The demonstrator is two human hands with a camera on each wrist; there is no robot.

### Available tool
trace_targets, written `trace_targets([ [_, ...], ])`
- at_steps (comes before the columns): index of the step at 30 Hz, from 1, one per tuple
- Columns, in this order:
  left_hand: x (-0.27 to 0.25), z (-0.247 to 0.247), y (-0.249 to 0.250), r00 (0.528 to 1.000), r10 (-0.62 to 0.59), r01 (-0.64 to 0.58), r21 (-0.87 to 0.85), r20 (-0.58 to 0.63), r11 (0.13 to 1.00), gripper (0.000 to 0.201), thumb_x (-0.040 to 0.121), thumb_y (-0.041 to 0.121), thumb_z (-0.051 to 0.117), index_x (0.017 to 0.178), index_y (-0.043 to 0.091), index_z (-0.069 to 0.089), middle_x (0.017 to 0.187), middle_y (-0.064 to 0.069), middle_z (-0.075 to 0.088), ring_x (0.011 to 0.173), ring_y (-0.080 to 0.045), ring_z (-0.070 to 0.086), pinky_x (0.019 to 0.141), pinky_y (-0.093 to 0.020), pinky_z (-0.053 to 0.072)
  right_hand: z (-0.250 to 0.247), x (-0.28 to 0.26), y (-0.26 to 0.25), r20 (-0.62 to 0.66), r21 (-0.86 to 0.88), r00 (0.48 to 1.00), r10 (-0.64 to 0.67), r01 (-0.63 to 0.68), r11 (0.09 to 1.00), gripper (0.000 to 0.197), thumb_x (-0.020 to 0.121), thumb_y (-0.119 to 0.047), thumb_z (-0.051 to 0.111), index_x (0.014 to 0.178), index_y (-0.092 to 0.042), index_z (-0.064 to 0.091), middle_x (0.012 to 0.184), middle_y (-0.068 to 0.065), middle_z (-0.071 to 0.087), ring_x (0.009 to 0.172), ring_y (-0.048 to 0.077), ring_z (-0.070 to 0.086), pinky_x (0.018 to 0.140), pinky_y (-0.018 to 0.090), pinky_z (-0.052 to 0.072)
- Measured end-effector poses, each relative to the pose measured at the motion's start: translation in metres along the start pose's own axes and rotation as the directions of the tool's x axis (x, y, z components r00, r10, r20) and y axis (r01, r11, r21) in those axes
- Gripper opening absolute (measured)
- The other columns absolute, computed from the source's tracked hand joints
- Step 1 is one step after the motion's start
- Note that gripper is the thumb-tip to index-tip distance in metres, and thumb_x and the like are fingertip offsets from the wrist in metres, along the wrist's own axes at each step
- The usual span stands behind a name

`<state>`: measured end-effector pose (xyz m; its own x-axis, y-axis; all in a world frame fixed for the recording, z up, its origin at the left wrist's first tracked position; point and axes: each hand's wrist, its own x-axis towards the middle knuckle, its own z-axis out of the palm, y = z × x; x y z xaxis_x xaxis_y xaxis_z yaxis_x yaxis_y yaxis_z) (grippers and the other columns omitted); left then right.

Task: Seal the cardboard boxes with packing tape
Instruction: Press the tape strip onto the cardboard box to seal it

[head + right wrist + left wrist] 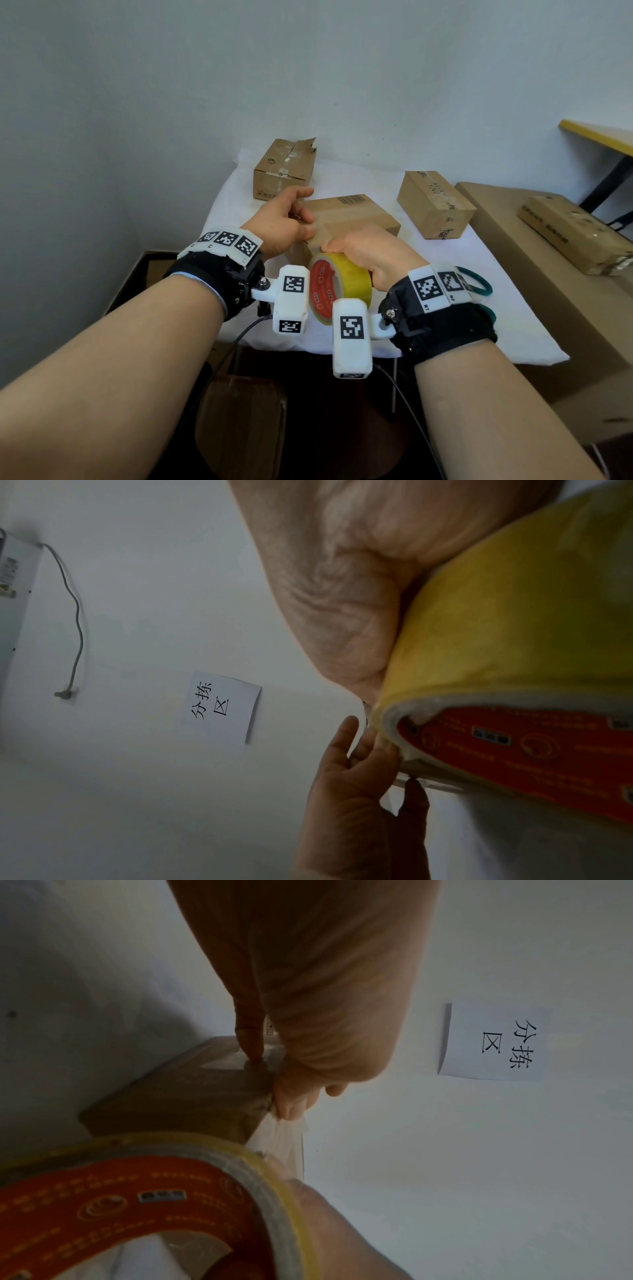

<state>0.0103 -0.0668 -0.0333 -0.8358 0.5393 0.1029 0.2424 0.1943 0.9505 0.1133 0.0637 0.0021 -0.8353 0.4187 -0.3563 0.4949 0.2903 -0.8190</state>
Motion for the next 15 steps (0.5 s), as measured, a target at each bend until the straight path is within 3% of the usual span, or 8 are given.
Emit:
trace_targets([
  [3,0.0028,0.0014,-0.0003,1.0,-0.004,0.005,0.012,-0.008,1.0,0.067,0.086,-0.01,0.063,0.144,0.019,0.044,0.095,0.002,0.06,0.088,-0.012,0.059,0.081,-0.021,0.051,0.0005,0.0007,0.0002,-0.003,0.002,1.0,0.006,-0.006,1.0,0.023,0.085,-0.02,0.078,0.103,-0.008,0.068,0.101,0.016,0.075,0.094,0.034,0.073,0.092,0.054,0.058],
  [9,0.0097,0.0023,-0.0035,0.999,-0.028,0.03,0.047,-0.043,0.998,0.06,0.089,-0.01,0.054,0.143,0.014,0.046,0.093,0.002,0.062,0.089,-0.014,0.058,0.079,-0.025,0.046,0.0005,-0.0004,0.0006,-0.009,0.014,1.0,0.0,0.0,1.0,0.019,0.087,-0.018,0.077,0.101,-0.009,0.067,0.1,0.016,0.074,0.094,0.033,0.073,0.092,0.053,0.059],
  [12,0.0104,0.0046,-0.002,0.998,-0.023,0.028,0.076,-0.066,0.997,0.054,0.091,0.015,0.066,0.142,0.017,0.047,0.096,0.003,0.063,0.093,-0.016,0.06,0.081,-0.028,0.048,-0.0003,-0.0023,-0.0003,-0.002,0.014,1.0,-0.009,0.009,1.0,0.016,0.088,-0.018,0.076,0.099,-0.011,0.067,0.1,0.015,0.074,0.094,0.033,0.073,0.093,0.053,0.058],
  [15,0.0093,0.0081,-0.0012,0.996,-0.006,0.018,0.135,-0.093,0.991,0.074,0.074,0.032,0.086,0.137,0.022,0.049,0.095,0.002,0.068,0.102,-0.016,0.063,0.094,-0.032,0.051,-0.0018,-0.0042,-0.0011,0.007,-0.002,1.0,-0.011,0.011,1.0,0.012,0.089,-0.018,0.075,0.093,-0.012,0.066,0.1,0.014,0.074,0.096,0.031,0.073,0.094,0.05,0.058],
])
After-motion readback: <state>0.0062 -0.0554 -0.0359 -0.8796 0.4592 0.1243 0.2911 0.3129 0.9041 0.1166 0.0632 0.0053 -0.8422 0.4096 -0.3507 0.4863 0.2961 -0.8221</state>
